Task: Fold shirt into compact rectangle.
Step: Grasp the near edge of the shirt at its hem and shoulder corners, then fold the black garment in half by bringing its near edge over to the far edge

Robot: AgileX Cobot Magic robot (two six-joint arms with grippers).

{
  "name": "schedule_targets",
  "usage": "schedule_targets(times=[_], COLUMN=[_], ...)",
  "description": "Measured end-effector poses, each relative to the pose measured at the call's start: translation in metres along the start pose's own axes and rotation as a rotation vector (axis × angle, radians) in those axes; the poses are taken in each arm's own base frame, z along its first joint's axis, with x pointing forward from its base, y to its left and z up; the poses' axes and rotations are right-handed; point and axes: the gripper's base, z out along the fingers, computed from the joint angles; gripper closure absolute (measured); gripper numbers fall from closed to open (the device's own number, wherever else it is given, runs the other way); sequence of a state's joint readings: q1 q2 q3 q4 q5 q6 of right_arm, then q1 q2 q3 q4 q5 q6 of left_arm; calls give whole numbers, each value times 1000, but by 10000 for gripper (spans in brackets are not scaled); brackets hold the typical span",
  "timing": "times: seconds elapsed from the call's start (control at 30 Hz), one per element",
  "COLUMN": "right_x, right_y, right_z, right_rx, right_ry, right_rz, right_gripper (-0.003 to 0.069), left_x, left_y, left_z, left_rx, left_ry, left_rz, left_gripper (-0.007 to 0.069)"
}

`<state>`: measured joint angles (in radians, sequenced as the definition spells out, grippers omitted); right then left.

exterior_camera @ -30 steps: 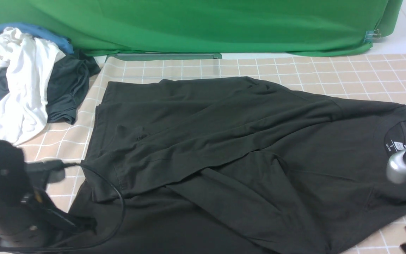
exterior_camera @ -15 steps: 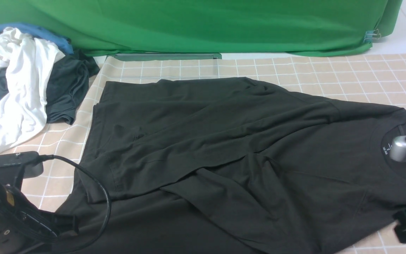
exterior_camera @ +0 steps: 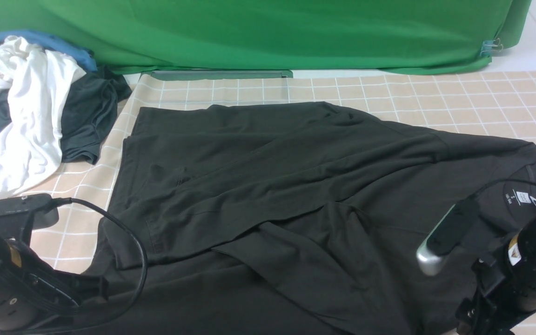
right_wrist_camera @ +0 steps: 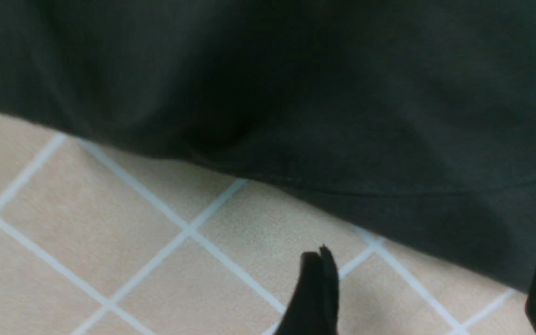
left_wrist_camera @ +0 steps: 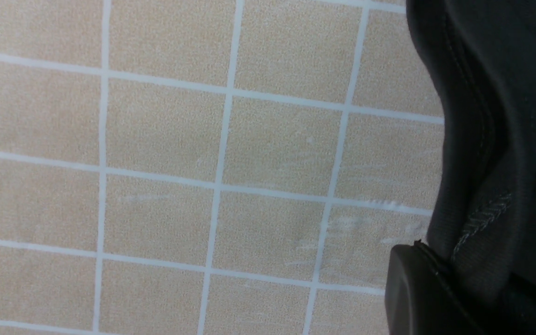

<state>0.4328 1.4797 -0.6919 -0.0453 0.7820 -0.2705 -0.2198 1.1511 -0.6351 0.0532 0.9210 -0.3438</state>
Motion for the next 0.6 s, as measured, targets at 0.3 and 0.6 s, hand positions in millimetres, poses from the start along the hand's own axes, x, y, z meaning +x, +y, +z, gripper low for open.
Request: schedule_targets(times=[0.3, 0.6], right_x=[-10, -17], right_y=[-2, -8], right_z=[21, -16], right_rx=[6, 60], right_ry=[-1, -59], right_rz=[-56, -80], right_gripper=[183, 607], left_x=[-1, -32], left_y=[-1, -13], left_z=[0, -37], left_rx=[9, 92], left_ry=[-12, -123], left_rz=[-4, -102], left_gripper=[607, 607])
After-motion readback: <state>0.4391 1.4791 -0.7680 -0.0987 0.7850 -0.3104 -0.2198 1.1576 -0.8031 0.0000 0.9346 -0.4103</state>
